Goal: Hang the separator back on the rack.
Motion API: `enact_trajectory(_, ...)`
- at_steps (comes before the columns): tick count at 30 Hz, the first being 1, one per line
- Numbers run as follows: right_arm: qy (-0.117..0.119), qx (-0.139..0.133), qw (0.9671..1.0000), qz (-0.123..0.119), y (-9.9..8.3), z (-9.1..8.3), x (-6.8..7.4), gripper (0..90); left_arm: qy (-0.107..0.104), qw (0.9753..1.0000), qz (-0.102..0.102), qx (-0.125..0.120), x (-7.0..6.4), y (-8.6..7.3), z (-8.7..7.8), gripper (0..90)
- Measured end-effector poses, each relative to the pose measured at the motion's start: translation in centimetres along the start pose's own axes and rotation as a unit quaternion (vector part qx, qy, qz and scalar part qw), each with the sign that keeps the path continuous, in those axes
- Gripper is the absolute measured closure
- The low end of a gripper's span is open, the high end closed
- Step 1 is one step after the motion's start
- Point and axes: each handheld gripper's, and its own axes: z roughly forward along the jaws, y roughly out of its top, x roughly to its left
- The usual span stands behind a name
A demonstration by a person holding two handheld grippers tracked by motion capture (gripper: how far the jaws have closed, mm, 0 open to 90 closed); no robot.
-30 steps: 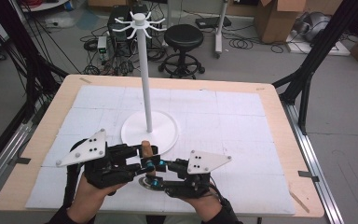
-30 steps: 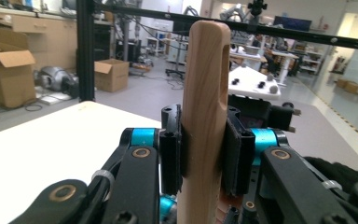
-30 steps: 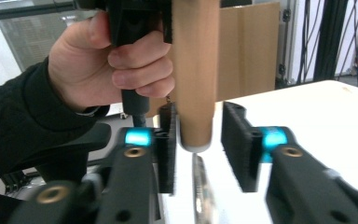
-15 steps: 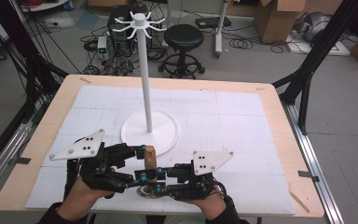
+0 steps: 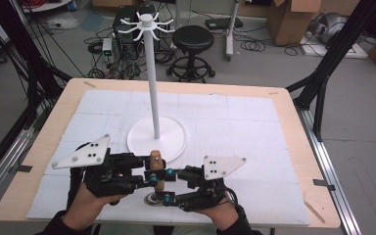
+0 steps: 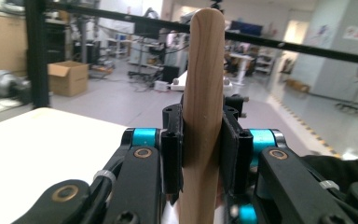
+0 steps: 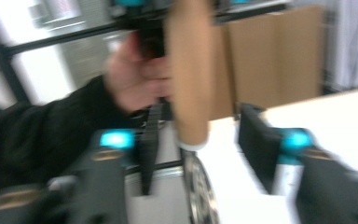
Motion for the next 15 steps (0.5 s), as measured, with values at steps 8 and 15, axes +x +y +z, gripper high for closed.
enact_trajectory(8,-0.171,0.019,0.9848,-0.021,0.4,-3.9,0.4,24.5,0.064,0.9979,0.005,0.007,3.2,2.6,0.5,72.8)
enact_trajectory(15,-0.271,0.021,0.9619,-0.033,-0.2,-7.9,0.4,19.1,0.105,0.9945,-0.011,0.004,5.8,5.1,1.2,72.8)
